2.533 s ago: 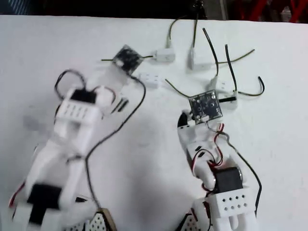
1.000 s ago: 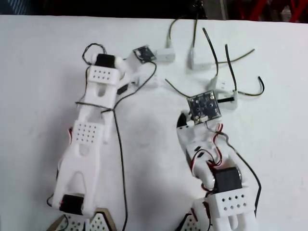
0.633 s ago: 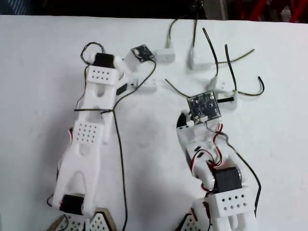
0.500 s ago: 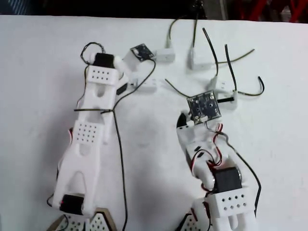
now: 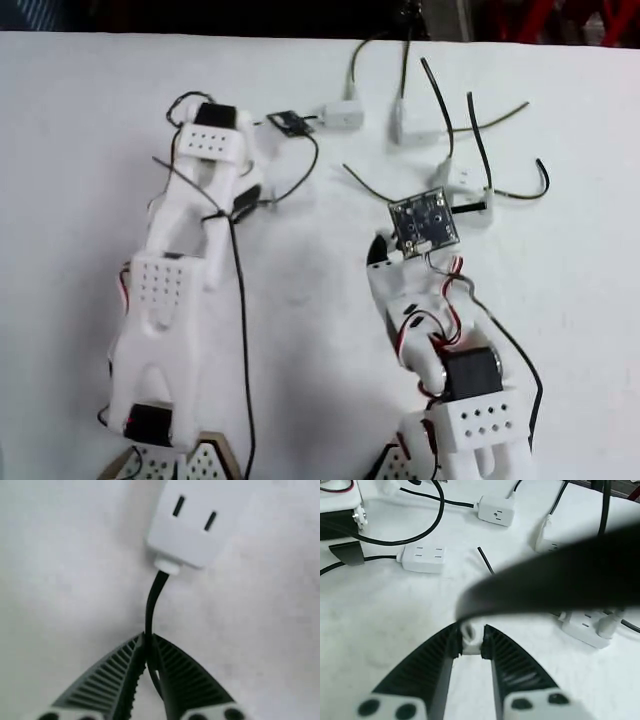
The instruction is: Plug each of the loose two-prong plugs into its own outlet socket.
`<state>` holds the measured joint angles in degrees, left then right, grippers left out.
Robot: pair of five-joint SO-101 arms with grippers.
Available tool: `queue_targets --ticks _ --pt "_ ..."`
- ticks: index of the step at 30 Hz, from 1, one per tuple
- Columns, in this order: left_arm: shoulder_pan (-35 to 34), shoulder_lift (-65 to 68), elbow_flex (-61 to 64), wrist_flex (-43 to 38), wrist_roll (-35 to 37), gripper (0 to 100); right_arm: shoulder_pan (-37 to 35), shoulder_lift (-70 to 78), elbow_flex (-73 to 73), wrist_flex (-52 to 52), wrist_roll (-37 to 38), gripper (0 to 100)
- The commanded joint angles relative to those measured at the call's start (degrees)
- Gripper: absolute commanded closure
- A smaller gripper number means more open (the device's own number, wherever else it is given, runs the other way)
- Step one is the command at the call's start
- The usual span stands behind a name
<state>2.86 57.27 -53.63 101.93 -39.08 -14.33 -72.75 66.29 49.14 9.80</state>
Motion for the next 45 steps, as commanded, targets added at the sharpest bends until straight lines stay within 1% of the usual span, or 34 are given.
queue_targets --ticks 1,6,12,15,17,19,22,23,26,28,34,36,39,45 --pt "0.8 -15.2 15.6 -0.1 0.6 98 0.3 -0.7 -0.4 -1.2 -0.1 98.1" --pt "0.8 -25.5 34.2 -6.9 5.7 98 0.3 -0.7 -0.4 -1.2 -0.1 98.1" --pt "2.3 -39.5 59.5 -21.0 12.2 98 0.2 -0.7 -0.4 -1.2 -0.1 98.1" --pt "3.6 -46.6 69.6 -26.8 15.3 98 0.2 -0.7 -0.4 -1.2 -0.1 98.1" --pt "3.7 -50.7 74.1 -30.1 17.7 98 0.2 -0.7 -0.4 -0.9 -0.1 98.1" --pt "3.5 -54.1 76.7 -32.3 19.4 98 0.1 -0.7 -0.4 -0.8 -0.1 98.1" --pt "3.6 -58.4 79.4 -33.1 21.1 96 0.1 -0.7 -0.4 -0.7 -0.1 98.1" --pt "3.6 -59.6 79.9 -33.1 21.7 93 0.1 -0.7 -0.4 -0.7 -0.1 98.1" --pt "3.4 -63.1 81.6 -33.0 24.5 81 -0.9 -0.6 -0.4 -0.7 0.1 98.1" --pt "2.9 -66.0 82.9 -33.2 26.7 76 -2.2 -0.6 -0.4 -0.1 1.4 98.1" --pt "1.9 -78.6 88.2 -33.3 25.9 76 -5.6 0.6 -0.8 0.1 3.3 98.1" --pt "0.1 -82.9 90.7 -33.3 25.9 76 -7.3 3.1 -2.0 0.0 3.3 98.1" --pt "-4.7 -87.4 94.1 -33.6 25.9 76 -9.5 9.3 -5.7 0.0 3.3 98.1" --pt "-16.4 -89.5 101.5 -38.2 25.9 76 -15.7 19.3 -13.1 -0.8 3.3 98.1"
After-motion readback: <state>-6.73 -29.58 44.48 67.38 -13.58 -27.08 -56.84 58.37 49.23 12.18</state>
